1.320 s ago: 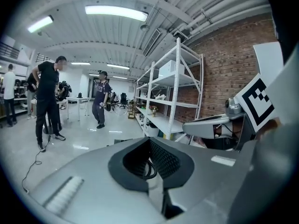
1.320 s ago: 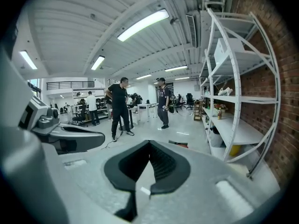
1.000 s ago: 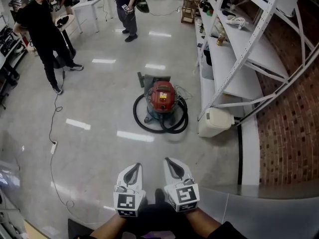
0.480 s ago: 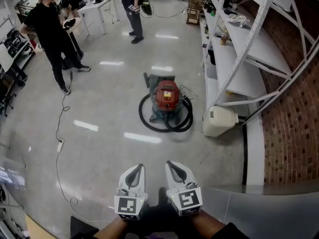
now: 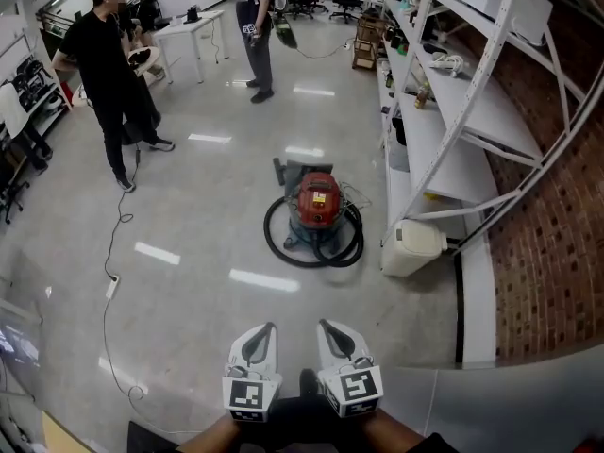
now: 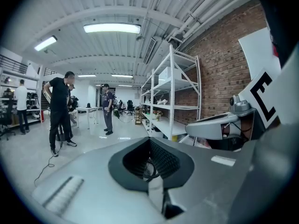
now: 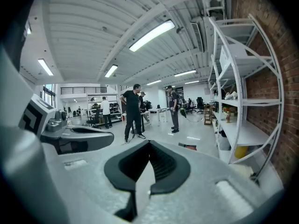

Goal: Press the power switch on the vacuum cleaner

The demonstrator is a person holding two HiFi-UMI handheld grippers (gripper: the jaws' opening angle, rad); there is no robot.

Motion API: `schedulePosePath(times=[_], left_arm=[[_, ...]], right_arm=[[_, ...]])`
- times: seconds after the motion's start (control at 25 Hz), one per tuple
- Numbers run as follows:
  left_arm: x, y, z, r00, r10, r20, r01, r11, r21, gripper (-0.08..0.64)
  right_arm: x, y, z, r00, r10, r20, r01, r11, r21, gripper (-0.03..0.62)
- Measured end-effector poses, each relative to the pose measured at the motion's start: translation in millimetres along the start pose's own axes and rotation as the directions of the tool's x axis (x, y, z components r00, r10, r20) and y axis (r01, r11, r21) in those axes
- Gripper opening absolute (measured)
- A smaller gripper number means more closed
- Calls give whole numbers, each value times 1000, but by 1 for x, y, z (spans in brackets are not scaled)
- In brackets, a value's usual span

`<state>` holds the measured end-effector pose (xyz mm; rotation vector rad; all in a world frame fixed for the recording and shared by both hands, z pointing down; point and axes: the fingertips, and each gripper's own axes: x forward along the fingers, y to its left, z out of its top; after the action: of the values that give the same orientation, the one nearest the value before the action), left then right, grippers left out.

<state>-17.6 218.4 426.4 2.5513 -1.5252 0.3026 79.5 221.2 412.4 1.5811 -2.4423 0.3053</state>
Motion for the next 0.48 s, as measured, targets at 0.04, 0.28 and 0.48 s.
schedulePosePath(times=[0.04, 0.28, 0.48], left_arm=[[-2, 1, -2, 1000, -5, -1, 5, 1000, -15, 15], [-15, 20, -5, 1000, -3, 23, 4, 998, -57, 15], [-24, 37, -5, 999, 16, 28, -14, 998, -67, 15]], right_arm=[[-1, 3, 1, 1000, -5, 1, 5, 1000, -1, -8], [-1, 14, -2, 999, -50, 1, 50, 999, 0, -8], [1, 21, -8, 997, -72, -9, 72, 997, 13, -9]])
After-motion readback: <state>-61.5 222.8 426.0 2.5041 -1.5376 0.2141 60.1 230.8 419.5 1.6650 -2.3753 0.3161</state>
